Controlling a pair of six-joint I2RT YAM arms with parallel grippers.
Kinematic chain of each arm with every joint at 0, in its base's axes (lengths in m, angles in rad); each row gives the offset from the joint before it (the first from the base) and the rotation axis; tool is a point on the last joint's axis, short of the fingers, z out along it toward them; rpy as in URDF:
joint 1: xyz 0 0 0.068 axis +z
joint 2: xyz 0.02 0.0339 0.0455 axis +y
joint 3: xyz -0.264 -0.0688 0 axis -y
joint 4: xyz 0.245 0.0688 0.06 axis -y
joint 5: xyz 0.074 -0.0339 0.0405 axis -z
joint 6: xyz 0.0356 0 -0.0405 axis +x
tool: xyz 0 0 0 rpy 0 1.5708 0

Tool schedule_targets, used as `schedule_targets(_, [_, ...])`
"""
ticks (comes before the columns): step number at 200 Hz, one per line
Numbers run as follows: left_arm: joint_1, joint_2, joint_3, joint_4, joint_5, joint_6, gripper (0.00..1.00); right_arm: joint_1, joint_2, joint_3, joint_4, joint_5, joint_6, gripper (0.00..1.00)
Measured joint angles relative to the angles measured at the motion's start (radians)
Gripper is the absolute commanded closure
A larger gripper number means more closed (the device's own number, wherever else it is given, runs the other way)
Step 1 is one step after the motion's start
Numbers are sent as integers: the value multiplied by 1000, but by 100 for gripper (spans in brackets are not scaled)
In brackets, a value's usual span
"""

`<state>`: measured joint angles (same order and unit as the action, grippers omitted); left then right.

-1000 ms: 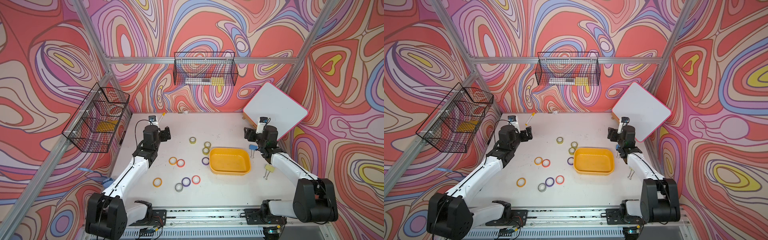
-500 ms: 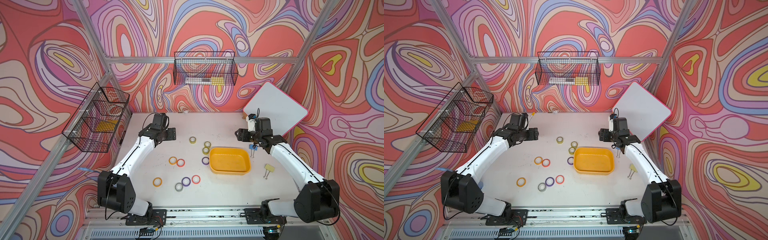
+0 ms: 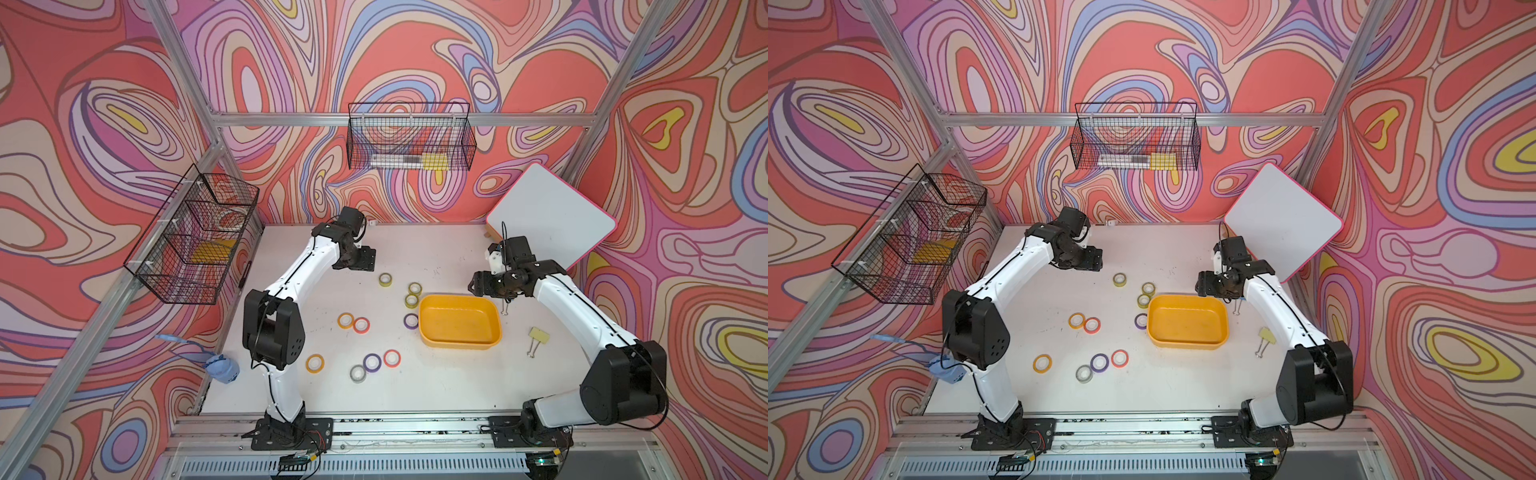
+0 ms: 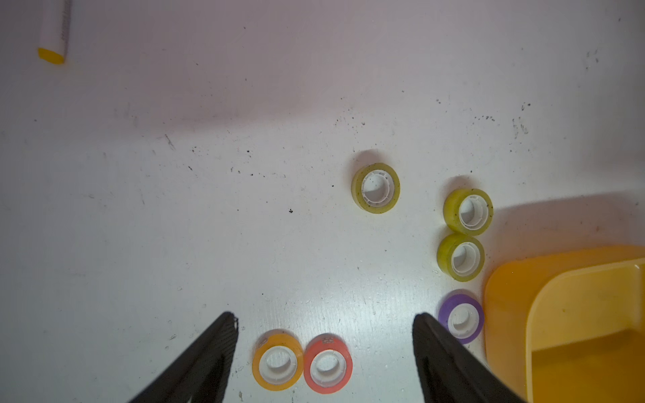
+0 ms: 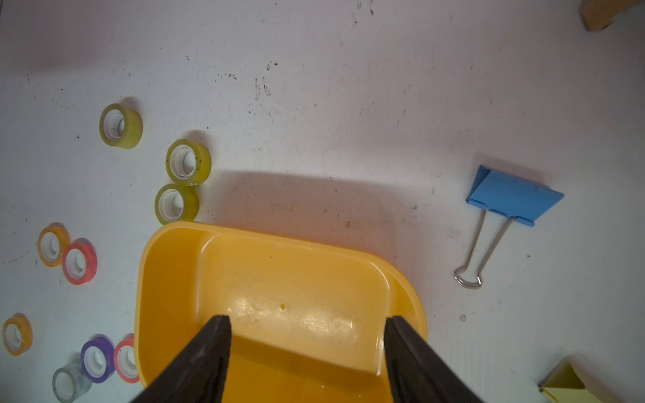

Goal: Put the transparent tape into the storage box
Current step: Adjust the storage box at the center of the board.

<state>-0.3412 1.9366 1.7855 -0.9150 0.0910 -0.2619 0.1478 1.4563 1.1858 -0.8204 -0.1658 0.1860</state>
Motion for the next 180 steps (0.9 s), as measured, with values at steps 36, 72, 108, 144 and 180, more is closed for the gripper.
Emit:
schedule_targets(36, [-45,153,134,-77,22,-1,22,0,0,0,-14,-9,8,28])
schedule_targets(72, [-86,272,264,-129,13,-11,21,0,0,0,-16,-16,14,27])
schedule_targets(108, [-95,351,324,-141,0,-43,26,0,0,-1,-15,-23,23,28])
schedule_targets(144, [-94,417,378,-141,-16,-54,35,1,-1,-3,-18,-31,40,29])
schedule_targets(180, [-93,459,402,-133,-24,-57,31,1,-15,-23,-21,-33,49,28])
